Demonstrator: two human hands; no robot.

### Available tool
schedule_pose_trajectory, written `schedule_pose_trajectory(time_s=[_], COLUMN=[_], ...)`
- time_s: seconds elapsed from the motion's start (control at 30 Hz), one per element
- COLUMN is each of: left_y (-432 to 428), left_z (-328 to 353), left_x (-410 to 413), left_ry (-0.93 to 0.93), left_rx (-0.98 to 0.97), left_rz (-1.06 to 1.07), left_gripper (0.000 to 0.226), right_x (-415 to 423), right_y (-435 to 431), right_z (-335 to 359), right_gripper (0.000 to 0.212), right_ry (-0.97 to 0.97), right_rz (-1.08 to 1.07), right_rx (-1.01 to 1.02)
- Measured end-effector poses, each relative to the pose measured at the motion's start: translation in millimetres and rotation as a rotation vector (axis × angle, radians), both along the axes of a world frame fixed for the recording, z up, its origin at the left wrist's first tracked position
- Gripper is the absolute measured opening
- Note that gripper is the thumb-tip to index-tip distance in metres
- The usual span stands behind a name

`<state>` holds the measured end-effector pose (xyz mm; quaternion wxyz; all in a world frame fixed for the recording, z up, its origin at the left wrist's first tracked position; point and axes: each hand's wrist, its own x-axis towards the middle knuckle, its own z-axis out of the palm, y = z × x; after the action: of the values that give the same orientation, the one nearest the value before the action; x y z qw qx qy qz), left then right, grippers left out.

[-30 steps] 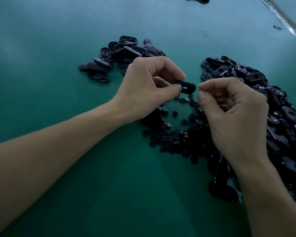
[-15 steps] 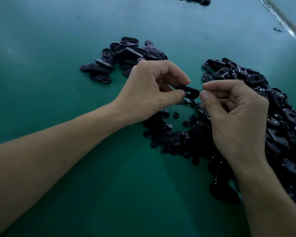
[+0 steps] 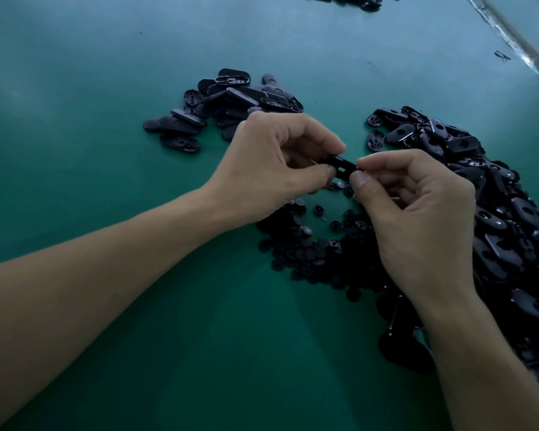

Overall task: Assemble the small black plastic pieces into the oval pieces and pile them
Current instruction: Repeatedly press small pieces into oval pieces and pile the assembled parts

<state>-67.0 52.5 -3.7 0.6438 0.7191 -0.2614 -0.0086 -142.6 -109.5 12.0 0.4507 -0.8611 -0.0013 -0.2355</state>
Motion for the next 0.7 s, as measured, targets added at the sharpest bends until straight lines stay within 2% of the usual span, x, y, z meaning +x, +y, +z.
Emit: schedule_pose_trajectory(time_s=[0.7], left_y=[-0.1], left_z=[-1.8], left_x=[2.8], left_ry=[-0.026], left_rx=[-0.006], left_rz=[-0.013], left_gripper=[0.028], right_x=[0.7], right_y=[0.9], right_z=[-0.5], right_gripper=[0.024], right_ry=[0.000], right_rz=[0.013], right_rx=[0.000])
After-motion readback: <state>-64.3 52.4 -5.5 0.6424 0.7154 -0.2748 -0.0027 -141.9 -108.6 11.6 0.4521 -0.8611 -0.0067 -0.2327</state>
